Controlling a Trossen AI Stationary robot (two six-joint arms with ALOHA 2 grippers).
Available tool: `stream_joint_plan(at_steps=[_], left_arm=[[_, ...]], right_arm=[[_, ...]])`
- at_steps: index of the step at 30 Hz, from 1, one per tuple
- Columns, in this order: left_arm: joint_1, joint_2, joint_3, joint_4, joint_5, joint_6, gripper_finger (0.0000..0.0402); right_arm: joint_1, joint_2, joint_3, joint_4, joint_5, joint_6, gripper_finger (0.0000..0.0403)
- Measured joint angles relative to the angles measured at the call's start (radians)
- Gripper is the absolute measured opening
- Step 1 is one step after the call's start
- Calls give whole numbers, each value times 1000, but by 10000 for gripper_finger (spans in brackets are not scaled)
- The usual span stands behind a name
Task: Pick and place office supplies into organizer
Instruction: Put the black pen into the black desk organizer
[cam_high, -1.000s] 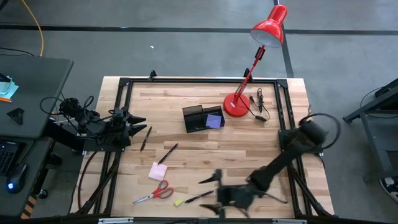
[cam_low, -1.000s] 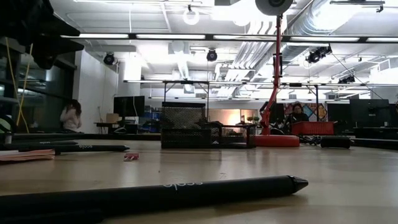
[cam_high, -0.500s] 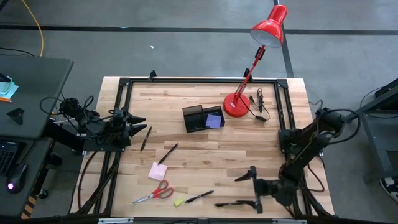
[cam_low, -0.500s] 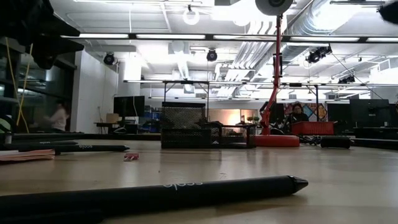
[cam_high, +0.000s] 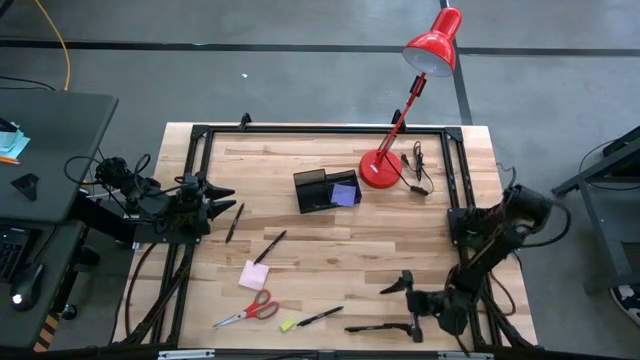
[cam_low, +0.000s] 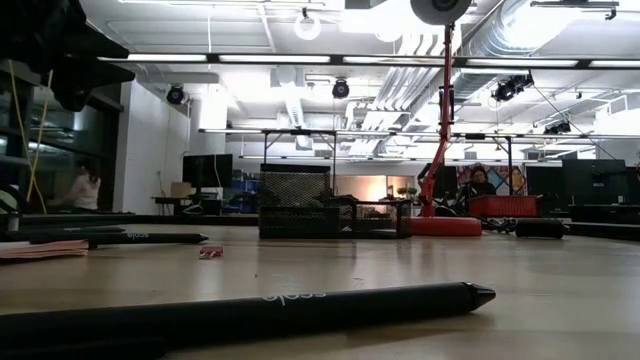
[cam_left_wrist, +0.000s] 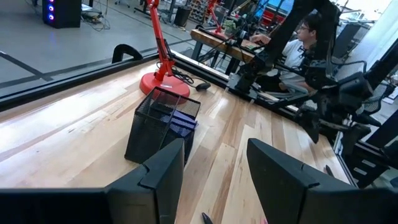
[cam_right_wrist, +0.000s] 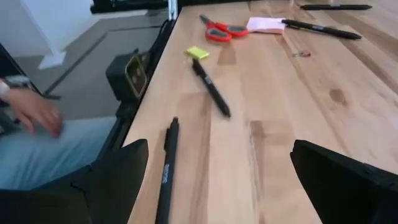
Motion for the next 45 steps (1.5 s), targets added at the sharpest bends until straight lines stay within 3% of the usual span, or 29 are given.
stream_joint_plan(at_steps=[7, 12, 30, 45], left_arm=[[0, 0, 0, 0, 0, 0, 168], [0, 0, 0, 0, 0, 0, 168], [0, 0, 0, 0, 0, 0, 168], [0, 0, 0, 0, 0, 0, 168]], right_arm=[[2, 173, 131, 39, -16, -70, 370], [2, 217, 193, 34, -44, -110, 361], [-40, 316, 196, 48, -73, -18, 335], [-38, 358, 197, 80, -17, -9, 328]])
